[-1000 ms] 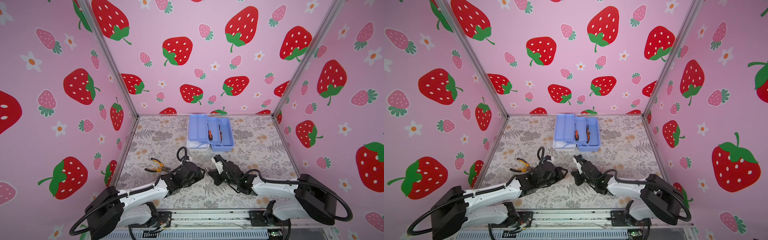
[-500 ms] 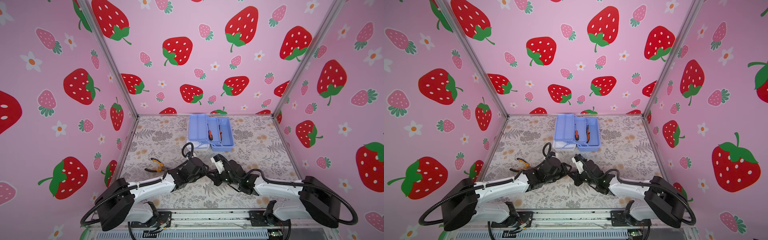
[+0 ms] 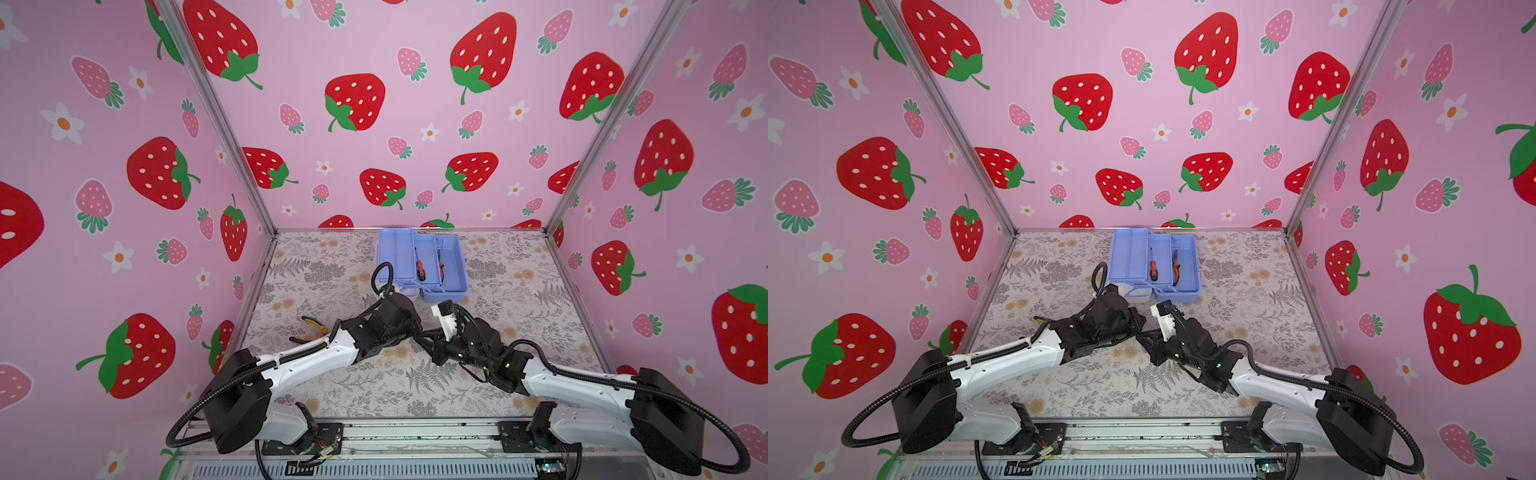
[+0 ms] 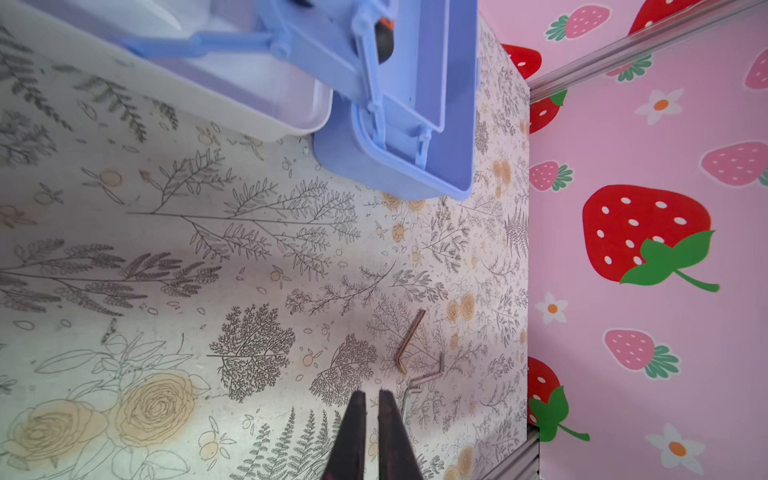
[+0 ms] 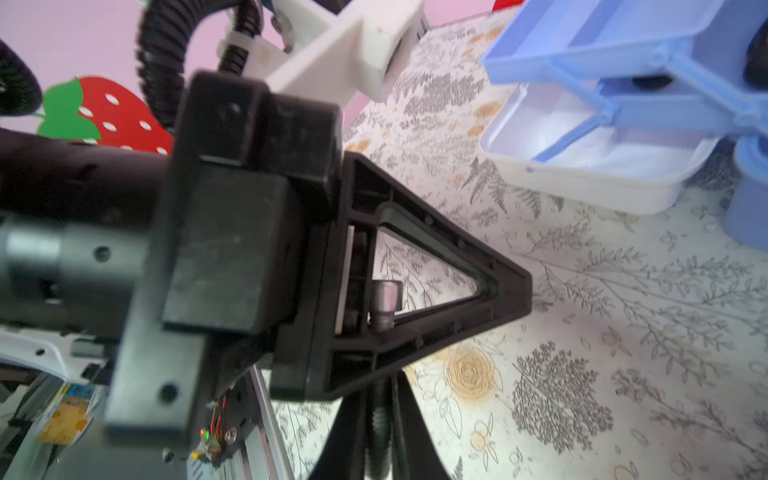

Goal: Pack the tool kit
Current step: 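Hold the bolt out with the right gripper while the left gripper closes on it, then carry the bolt with the left gripper over the box tray and release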

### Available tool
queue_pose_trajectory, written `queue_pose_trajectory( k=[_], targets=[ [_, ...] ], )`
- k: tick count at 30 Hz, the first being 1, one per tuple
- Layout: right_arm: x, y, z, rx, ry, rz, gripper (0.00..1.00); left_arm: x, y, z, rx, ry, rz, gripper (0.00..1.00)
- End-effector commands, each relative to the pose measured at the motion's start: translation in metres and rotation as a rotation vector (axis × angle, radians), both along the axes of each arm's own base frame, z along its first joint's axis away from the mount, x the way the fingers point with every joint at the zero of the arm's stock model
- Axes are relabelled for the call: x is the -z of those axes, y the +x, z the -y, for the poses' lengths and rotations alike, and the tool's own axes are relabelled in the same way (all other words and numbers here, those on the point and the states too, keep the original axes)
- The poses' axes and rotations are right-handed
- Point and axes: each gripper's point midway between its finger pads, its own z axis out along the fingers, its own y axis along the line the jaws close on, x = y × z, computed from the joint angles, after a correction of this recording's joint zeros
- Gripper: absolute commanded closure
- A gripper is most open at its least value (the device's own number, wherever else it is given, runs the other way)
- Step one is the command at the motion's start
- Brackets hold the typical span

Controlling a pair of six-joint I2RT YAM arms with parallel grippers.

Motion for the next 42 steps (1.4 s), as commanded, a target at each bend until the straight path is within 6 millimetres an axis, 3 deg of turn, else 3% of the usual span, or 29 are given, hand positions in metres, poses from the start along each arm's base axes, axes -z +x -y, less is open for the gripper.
queue_pose_trajectory(
  k=[1,4,7,14,22,26,33,35,36,38,42],
  targets=[
    [0.015,0.006,0.02,0.064,-0.079,0.026,0.68,-0.061,0.037,-0.029,-0.047,0.134,0.147,1.0],
    [0.021,0.013,0.04,0.127,-0.102,0.037,0.59,-0.086,0.061,-0.045,-0.064,0.229,0.193,1.0],
    [0.033,0.021,0.057,0.18,-0.145,0.033,0.55,-0.1,0.085,-0.044,-0.046,0.292,0.225,1.0],
    [0.071,0.028,0.083,0.233,-0.278,-0.011,0.5,-0.104,0.145,-0.02,0.049,0.518,0.251,1.0],
    [0.091,0.037,0.088,0.224,-0.329,-0.067,0.49,-0.056,0.202,-0.022,0.082,0.727,0.11,1.0],
    [0.093,0.04,0.085,0.199,-0.329,-0.088,0.49,-0.024,0.213,-0.024,0.086,0.708,0.046,1.0],
    [0.101,0.045,0.089,0.183,-0.334,-0.128,0.49,0.01,0.223,-0.016,0.114,0.614,-0.013,1.0],
    [0.102,0.046,0.09,0.179,-0.328,-0.142,0.5,0.017,0.225,-0.014,0.118,0.597,-0.029,0.95],
    [0.102,0.047,0.09,0.178,-0.324,-0.147,0.5,0.02,0.225,-0.014,0.118,0.591,-0.034,0.86],
    [0.102,0.048,0.091,0.178,-0.318,-0.153,0.5,0.021,0.227,-0.014,0.118,0.581,-0.036,0.76],
    [0.102,0.051,0.096,0.187,-0.315,-0.159,0.5,0.023,0.231,-0.014,0.113,0.562,-0.039,0.71]
  ],
)
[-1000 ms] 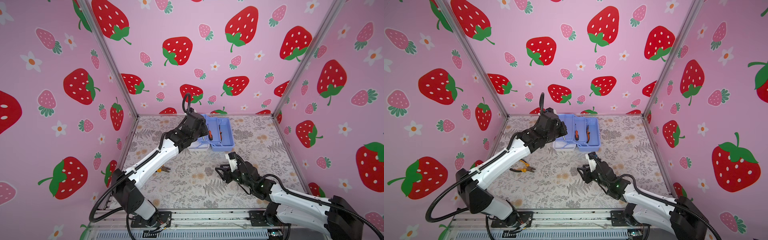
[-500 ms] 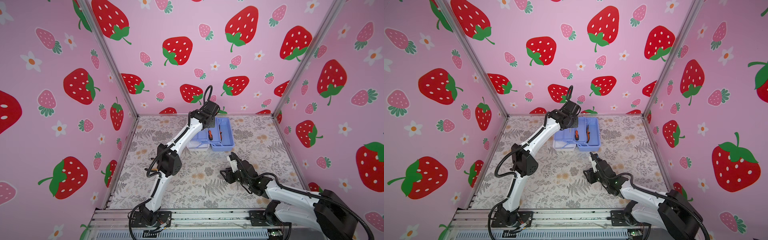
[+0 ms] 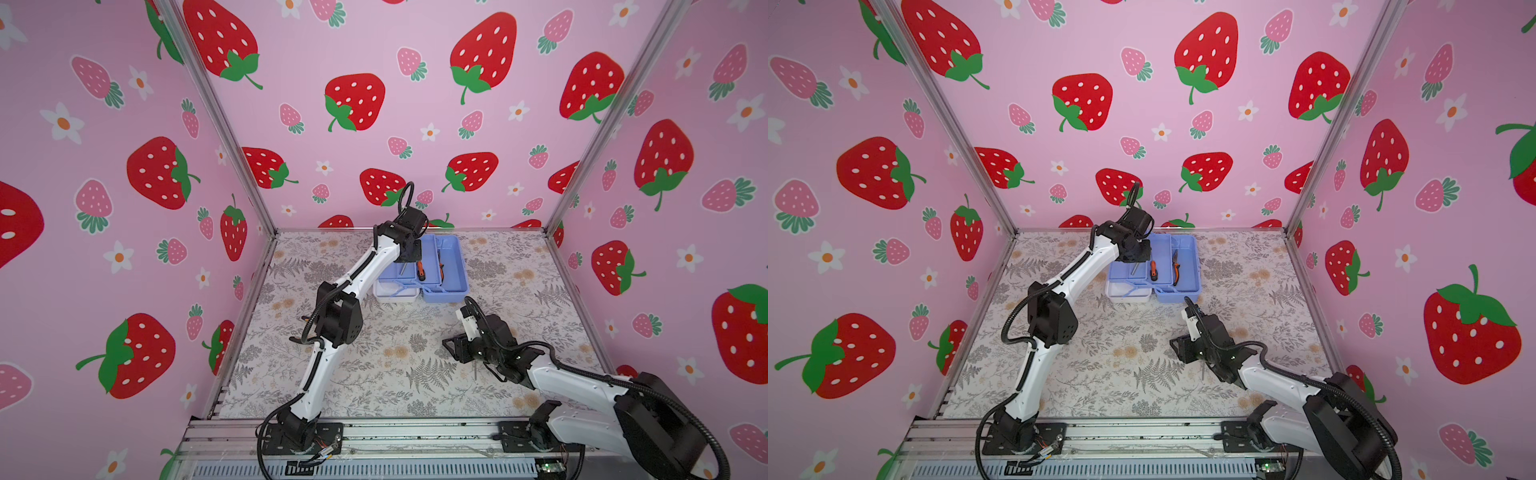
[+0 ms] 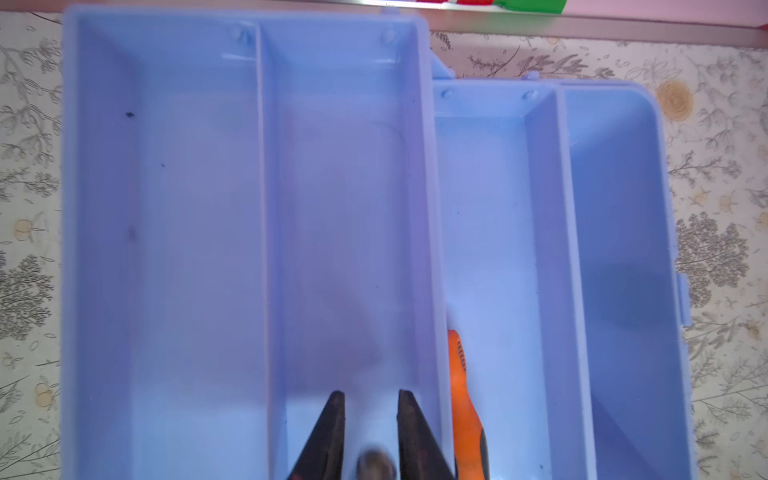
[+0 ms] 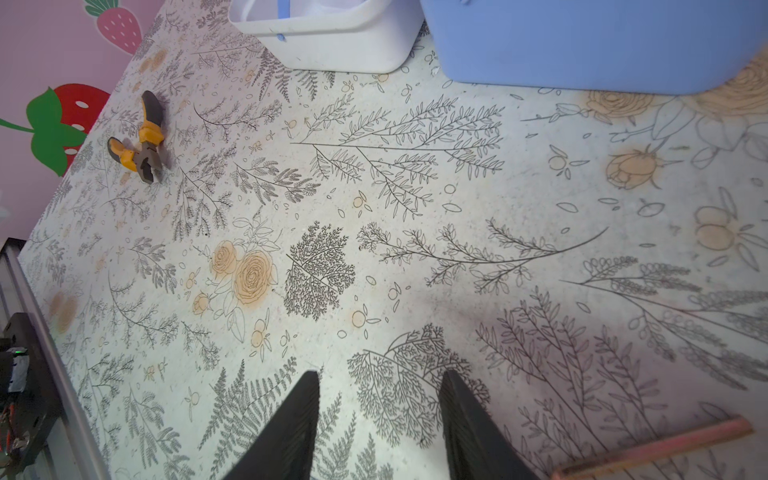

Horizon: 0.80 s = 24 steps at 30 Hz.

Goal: Pack the tool kit
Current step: 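Carry the bolt with the left gripper over the box tray and release, then move the left gripper back down to the yellow-black pliers on the mat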

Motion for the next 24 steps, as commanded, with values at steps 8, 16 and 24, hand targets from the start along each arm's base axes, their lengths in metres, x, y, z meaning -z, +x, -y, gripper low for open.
queue_pose_trajectory(
  k=[8,16,24],
  targets=[
    [-0.016,0.001,-0.003,-0.032,0.058,0.014,0.5,-0.036,-0.004,-0.002,-0.011,-0.084,0.041,0.72],
    [-0.024,-0.014,-0.006,-0.102,0.068,0.049,0.66,-0.138,-0.042,-0.034,-0.053,-0.167,0.236,0.56],
    [-0.023,-0.025,-0.012,-0.088,-0.007,0.107,0.55,-0.165,-0.151,-0.136,-0.304,-0.205,0.372,0.46]
  ],
)
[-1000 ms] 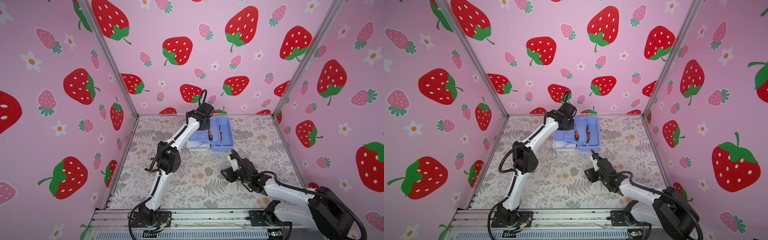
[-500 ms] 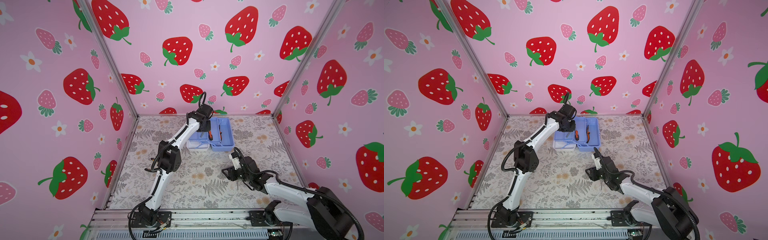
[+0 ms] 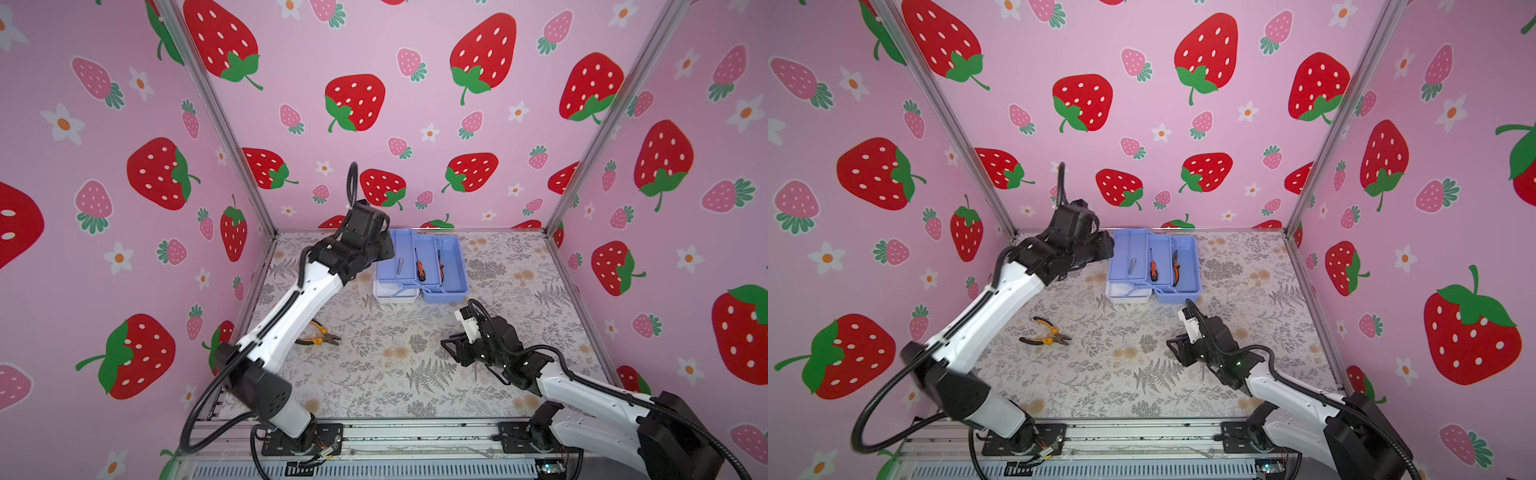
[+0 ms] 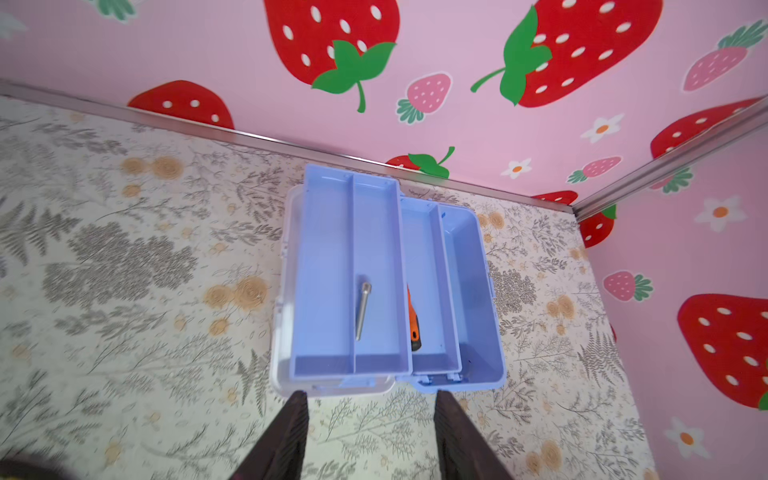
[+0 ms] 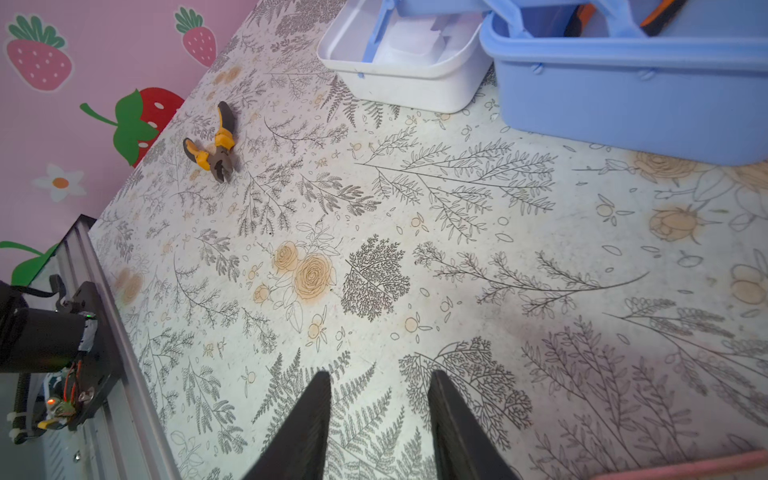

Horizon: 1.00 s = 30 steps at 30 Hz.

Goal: Pack the tool kit
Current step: 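Move the left gripper back down to the yellow-black pliers on the mat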

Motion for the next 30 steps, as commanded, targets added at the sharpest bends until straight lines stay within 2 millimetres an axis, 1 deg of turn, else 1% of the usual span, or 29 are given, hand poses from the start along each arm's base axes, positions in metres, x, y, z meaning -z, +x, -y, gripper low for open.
queue_pose_trajectory(
  k=[1,2,4,7,9,10,12,13,16,19,22,26,28,30],
  targets=[
    [0.01,-0.004,0.003,0.023,-0.07,0.024,0.54,0.032,-0.034,-0.049,-0.2,-0.004,-0.024,0.46],
    [0.011,-0.006,0.0,0.014,-0.078,0.027,0.53,0.041,-0.05,-0.064,-0.243,-0.011,-0.038,0.46],
    [0.014,-0.01,-0.006,-0.002,-0.09,0.029,0.5,0.06,-0.078,-0.089,-0.316,-0.007,-0.077,0.46],
    [0.017,-0.013,-0.012,-0.017,-0.109,0.026,0.49,0.091,-0.114,-0.12,-0.415,-0.001,-0.174,0.46],
    [0.017,-0.017,-0.017,-0.026,-0.113,0.024,0.49,0.11,-0.133,-0.134,-0.458,-0.01,-0.241,0.44],
    [0.018,-0.018,-0.017,-0.023,-0.116,0.025,0.44,0.122,-0.143,-0.141,-0.485,-0.009,-0.278,0.43],
    [0.018,-0.02,-0.017,-0.008,-0.119,0.024,0.42,0.146,-0.163,-0.156,-0.552,-0.006,-0.36,0.36],
    [0.018,-0.02,-0.015,0.006,-0.121,0.023,0.4,0.16,-0.172,-0.16,-0.571,-0.018,-0.41,0.33],
    [0.024,-0.021,-0.006,0.057,-0.134,0.015,0.34,0.198,-0.188,-0.162,-0.6,-0.08,-0.518,0.28],
    [0.029,-0.019,0.002,0.103,-0.157,0.008,0.3,0.226,-0.191,-0.159,-0.605,-0.131,-0.573,0.26],
    [0.032,-0.018,0.006,0.116,-0.167,0.007,0.29,0.243,-0.181,-0.154,-0.582,-0.171,-0.596,0.25],
    [0.033,-0.019,0.004,0.112,-0.169,-0.006,0.33,0.252,-0.164,-0.158,-0.597,-0.162,-0.612,0.26],
    [0.033,-0.019,0.001,0.104,-0.166,-0.011,0.34,0.255,-0.148,-0.155,-0.58,-0.194,-0.601,0.28],
    [0.035,-0.019,0.001,0.107,-0.166,-0.015,0.34,0.257,-0.137,-0.157,-0.594,-0.181,-0.597,0.28]
  ],
)
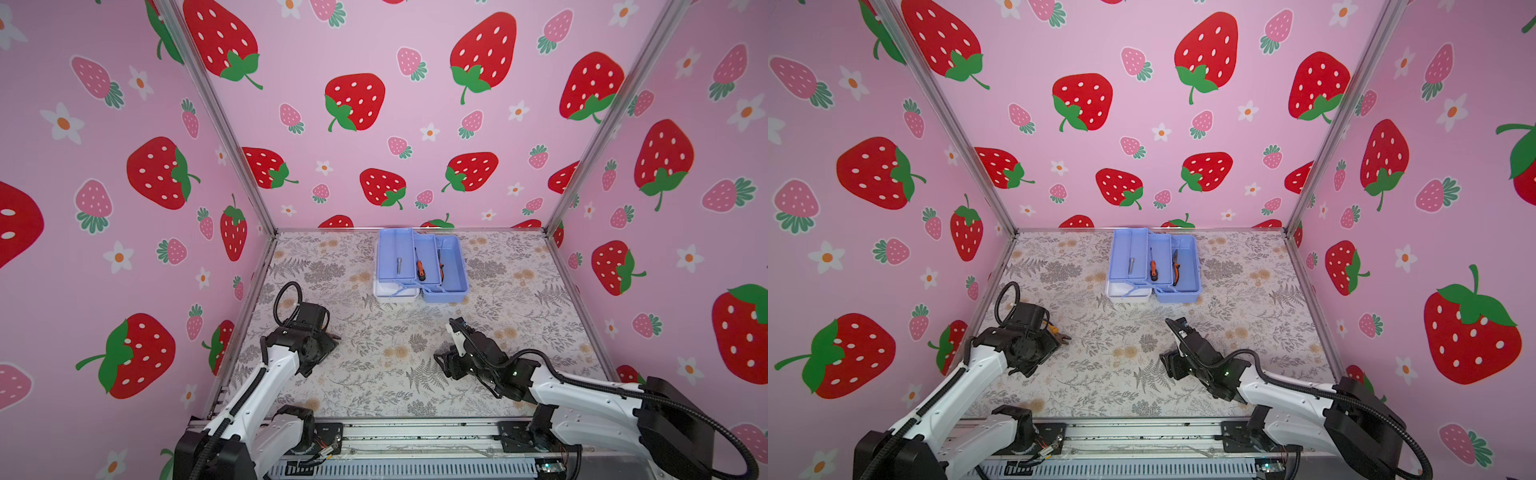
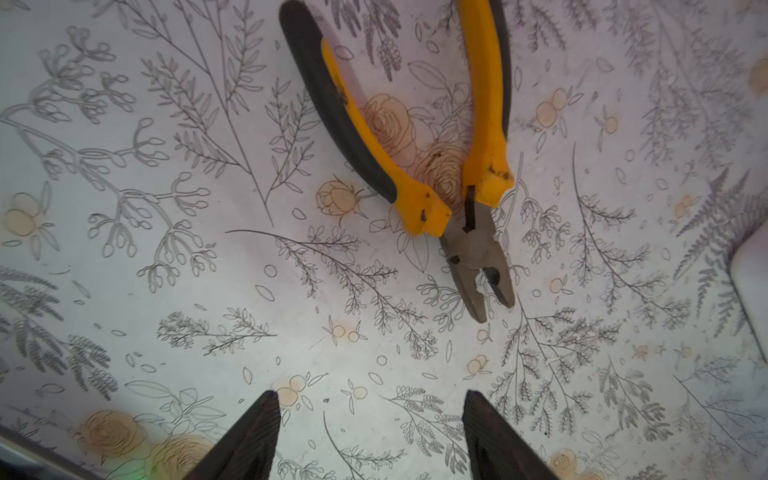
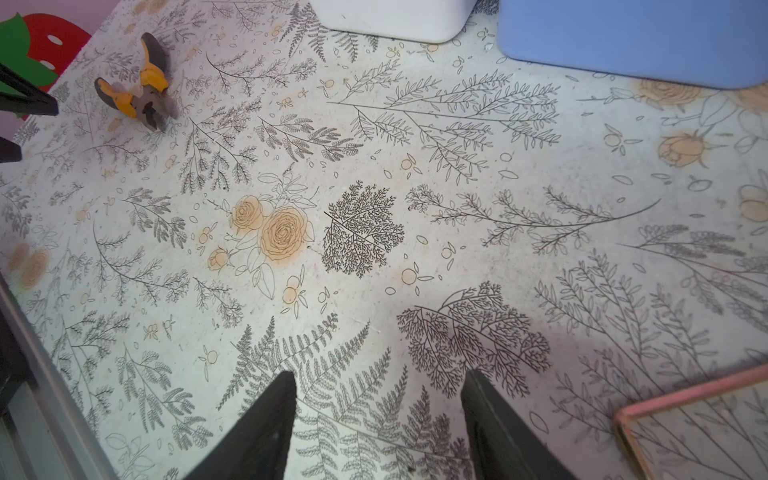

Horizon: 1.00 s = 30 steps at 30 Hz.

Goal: Pack the tool kit
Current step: 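Move the left gripper back down to the yellow-black pliers on the mat, then grasp the yellow-black pliers at the joint with the left gripper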

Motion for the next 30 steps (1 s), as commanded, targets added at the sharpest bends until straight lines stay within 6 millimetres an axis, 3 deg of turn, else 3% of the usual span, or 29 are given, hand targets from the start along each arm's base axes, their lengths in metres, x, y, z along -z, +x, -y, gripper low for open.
queue_pose_trajectory(
  k=[1,9,11,13,19,26,30],
  targets=[
    [0.007,-0.001,0.003,0.02,-0.016,-0.018,0.34,-0.006,0.031,0.0,-0.005,-0.005,0.063,0.28],
    [0.01,0.002,0.005,0.035,-0.03,-0.007,0.34,0.001,0.053,-0.019,-0.02,0.028,0.042,0.39],
    [0.011,0.002,0.006,0.036,-0.034,-0.008,0.34,0.002,0.057,-0.021,-0.011,0.033,0.04,0.47],
    [0.013,0.002,0.007,0.037,-0.041,-0.01,0.34,0.006,0.058,-0.021,-0.01,0.037,0.03,0.52],
    [0.02,0.001,0.007,0.044,-0.049,-0.032,0.34,0.017,0.054,-0.03,-0.028,0.054,-0.009,0.56],
    [0.028,-0.001,0.007,0.046,-0.054,-0.058,0.32,0.032,0.045,-0.036,-0.054,0.072,-0.061,0.49],
    [0.03,-0.001,0.008,0.048,-0.06,-0.059,0.3,0.039,0.048,-0.04,-0.067,0.065,-0.066,0.62]
  ],
)
